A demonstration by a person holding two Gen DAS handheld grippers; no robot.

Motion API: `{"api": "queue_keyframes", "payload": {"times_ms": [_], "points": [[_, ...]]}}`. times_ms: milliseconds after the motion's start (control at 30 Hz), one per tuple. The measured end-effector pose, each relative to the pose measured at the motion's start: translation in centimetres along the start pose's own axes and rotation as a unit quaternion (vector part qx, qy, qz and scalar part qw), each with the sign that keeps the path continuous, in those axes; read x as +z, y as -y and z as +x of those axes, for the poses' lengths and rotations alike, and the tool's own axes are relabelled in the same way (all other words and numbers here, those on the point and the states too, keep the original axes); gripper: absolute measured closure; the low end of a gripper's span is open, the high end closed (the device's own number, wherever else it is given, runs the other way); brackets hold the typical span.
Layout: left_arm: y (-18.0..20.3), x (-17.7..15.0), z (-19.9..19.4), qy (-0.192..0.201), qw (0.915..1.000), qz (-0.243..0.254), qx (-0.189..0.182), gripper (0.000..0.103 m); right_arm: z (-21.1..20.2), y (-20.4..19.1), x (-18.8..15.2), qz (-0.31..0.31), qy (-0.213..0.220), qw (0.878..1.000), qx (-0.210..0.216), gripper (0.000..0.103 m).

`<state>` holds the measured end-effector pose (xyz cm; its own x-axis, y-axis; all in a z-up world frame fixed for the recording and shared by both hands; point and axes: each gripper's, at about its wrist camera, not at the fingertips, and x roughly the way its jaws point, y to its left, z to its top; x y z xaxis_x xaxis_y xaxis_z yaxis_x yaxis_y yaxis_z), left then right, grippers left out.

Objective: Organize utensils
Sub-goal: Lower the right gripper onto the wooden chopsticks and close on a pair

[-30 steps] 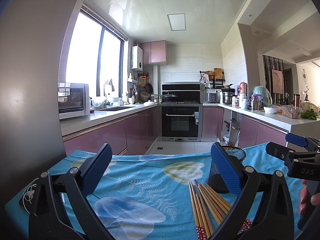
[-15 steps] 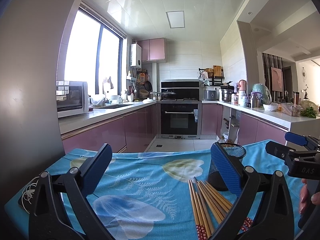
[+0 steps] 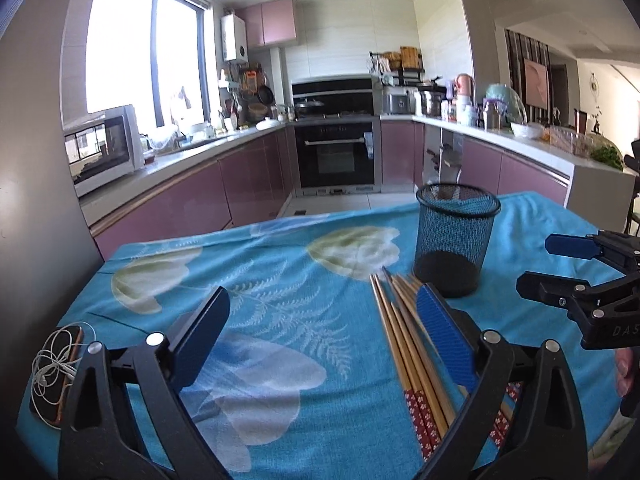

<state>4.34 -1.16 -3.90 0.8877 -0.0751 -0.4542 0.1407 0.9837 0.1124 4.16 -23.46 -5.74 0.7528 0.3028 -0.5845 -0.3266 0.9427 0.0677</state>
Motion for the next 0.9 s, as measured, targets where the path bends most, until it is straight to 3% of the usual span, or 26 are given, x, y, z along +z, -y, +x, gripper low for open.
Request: {"api": "queue_keyframes", "payload": {"times_ms": [133, 333, 533, 600, 900], "points": [[0.3, -0.9, 2.6, -0.05, 0.9983, 0.015, -0.027, 0.016, 1.8, -0.9, -0.8, -0.022, -0.058, 0.998, 0.011, 0.041], [1.1, -2.0, 5.8, -0.12, 0.9907, 0.034, -0.053, 0.025, 3.7, -1.0, -1.4, -0.016, -0.107, 0.994, 0.016, 0.062], [1.3, -2.6, 7.3, -0.162, 0.9833, 0.034, -0.075, 0.027, 4.3, -0.6, -1.3, -0.015, -0.123, 0.992, 0.017, 0.065], [1.4, -2.8, 8.0, -0.173, 0.9815, 0.037, -0.072, 0.033, 4.6, -0.7, -1.2, -0.019, -0.126, 0.992, 0.016, 0.065], [1.7, -2.7, 9.1, -0.189, 0.9769, 0.04, -0.091, 0.034, 5.8, -1.6, -1.1, -0.042, -0.145, 0.989, 0.009, 0.067]]}}
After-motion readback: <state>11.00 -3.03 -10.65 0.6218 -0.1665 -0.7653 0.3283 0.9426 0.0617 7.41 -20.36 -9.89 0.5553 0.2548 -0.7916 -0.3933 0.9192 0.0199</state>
